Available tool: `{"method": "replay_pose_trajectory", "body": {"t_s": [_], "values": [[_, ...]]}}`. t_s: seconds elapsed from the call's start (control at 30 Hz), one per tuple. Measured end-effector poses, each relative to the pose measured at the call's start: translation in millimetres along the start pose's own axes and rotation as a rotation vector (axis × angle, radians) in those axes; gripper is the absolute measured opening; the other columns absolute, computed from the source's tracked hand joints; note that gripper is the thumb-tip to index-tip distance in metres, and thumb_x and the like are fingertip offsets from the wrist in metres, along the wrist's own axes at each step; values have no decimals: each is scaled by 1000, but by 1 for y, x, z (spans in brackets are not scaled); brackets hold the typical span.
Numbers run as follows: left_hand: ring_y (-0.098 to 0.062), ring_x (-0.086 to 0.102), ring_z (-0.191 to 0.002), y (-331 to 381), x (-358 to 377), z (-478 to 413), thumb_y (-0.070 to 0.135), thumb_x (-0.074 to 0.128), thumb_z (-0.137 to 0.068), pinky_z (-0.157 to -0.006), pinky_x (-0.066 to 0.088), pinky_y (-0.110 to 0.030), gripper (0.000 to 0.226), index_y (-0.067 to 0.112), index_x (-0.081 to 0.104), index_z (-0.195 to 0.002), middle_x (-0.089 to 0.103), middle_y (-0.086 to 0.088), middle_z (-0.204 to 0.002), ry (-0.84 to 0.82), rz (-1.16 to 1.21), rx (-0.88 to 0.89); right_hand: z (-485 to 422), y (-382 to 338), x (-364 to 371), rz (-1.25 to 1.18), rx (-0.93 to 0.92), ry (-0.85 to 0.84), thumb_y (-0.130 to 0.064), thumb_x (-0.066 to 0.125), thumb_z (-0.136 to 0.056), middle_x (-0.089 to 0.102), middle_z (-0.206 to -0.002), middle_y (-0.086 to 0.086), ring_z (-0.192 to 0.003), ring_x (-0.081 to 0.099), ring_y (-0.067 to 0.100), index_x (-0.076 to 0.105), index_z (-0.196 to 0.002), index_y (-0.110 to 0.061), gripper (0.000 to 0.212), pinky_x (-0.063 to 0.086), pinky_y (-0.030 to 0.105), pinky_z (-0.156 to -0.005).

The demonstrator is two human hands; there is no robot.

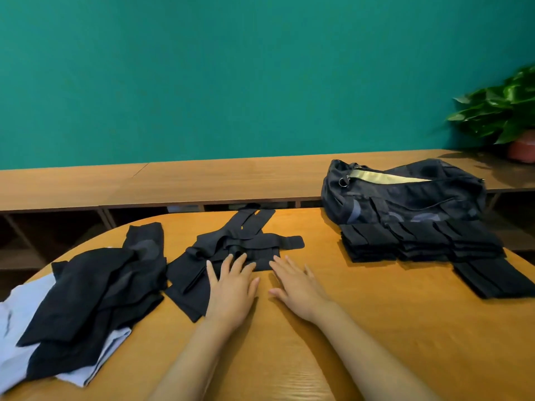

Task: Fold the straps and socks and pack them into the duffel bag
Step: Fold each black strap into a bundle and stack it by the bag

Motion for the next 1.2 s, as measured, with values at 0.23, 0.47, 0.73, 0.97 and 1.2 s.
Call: {"method": "replay_pose_trajectory", "body": {"t_s": [0.23, 0.47, 0.73, 0.97, 1.2], "values": [[-33, -4, -149, -35, 20, -60, 55, 13, -102, -111, -13, -65, 54, 42, 4, -153, -4, 11, -163, -250, -265, -10, -3, 16, 7, 93, 50, 63, -55, 28, -100, 34, -154, -6, -144, 24, 14, 24, -153, -24, 62, 7, 40, -122], [-35, 1, -149, -37, 29, -61, 49, 14, -104, -115, -2, -62, 53, 38, 5, -154, -2, 11, -163, -244, -189, -109, 93, 67, 17, 127, 56, 310, -67, 17, -92, 54, -103, -20, -108, 52, 5, 64, -121, -25, 69, 20, 34, -117], [-36, 8, -147, -29, 18, -63, 48, 23, -103, -113, -6, -66, 50, 35, 26, -151, 14, 6, -162, -246, -103, -88, 104, 52, 9, 47, 23, 452, -55, 32, -96, 44, -77, -20, -78, 42, 2, 49, -78, -34, 32, 37, 29, -97], [-28, 25, -141, 3, 8, -77, 55, 44, -94, -116, -1, -61, 52, 22, 46, -133, 44, 0, -142, 99, -216, -3, 9, 30, -14, 0, -48, 275, -42, 46, -100, 50, -133, -12, -126, 41, 7, 50, -132, -27, 36, 27, 29, -109], [-27, -11, -149, -13, 43, -116, 64, 13, -97, -115, -12, -60, 75, 21, -8, -155, -12, 1, -163, -178, -283, 116, -52, 22, 10, 26, 16, -31, -54, 28, -101, -2, -164, -2, -150, -6, 14, 1, -156, -19, 71, -1, 38, -122]]}}
Point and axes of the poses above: each hand's wrist, its own z-axis away from the middle knuckle, its own x-axis out of the palm, y = z × x, the point moved 1 cm from there along -z, towards the middle knuckle
